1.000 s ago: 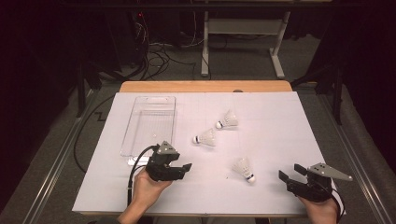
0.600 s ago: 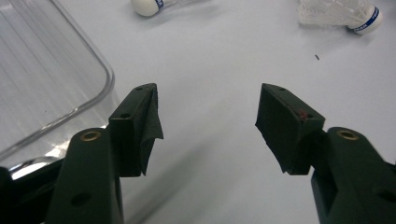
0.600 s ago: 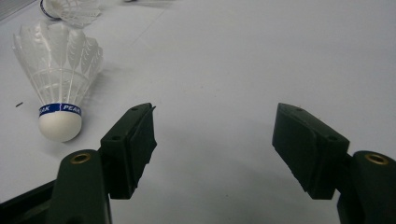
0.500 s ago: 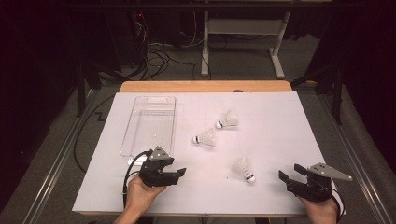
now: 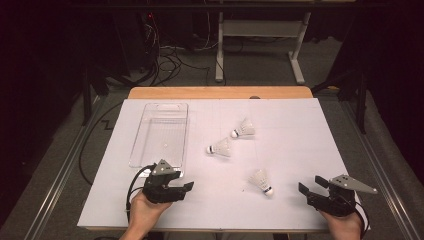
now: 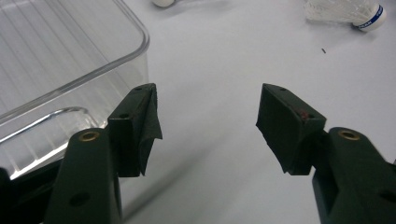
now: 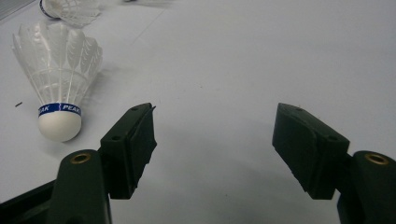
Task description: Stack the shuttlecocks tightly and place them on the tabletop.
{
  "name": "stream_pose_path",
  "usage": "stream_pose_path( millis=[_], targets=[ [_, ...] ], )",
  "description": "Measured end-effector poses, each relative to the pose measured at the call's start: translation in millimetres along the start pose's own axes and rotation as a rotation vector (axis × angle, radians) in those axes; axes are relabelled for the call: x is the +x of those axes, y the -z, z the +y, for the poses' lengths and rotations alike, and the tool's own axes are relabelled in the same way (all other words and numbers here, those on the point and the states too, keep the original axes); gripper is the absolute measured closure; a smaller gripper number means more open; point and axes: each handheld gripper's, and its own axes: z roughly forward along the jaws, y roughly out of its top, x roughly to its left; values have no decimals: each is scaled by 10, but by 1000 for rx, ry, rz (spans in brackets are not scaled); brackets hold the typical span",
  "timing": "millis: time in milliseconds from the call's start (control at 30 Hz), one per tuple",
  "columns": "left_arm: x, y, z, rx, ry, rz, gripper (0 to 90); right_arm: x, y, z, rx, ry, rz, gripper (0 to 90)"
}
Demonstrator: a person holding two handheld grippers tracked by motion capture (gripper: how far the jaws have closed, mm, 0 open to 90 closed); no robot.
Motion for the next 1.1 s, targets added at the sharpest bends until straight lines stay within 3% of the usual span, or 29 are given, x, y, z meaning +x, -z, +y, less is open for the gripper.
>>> stream_pose_path(
  millis=[300,1100],
  targets=[
    [63,92,-101,-13,4,37,377,1,0,0,1,1,0,305],
    [238,282,-316,-66,53,70,346,-1,0,0,0,-1,-2,305]
  ],
)
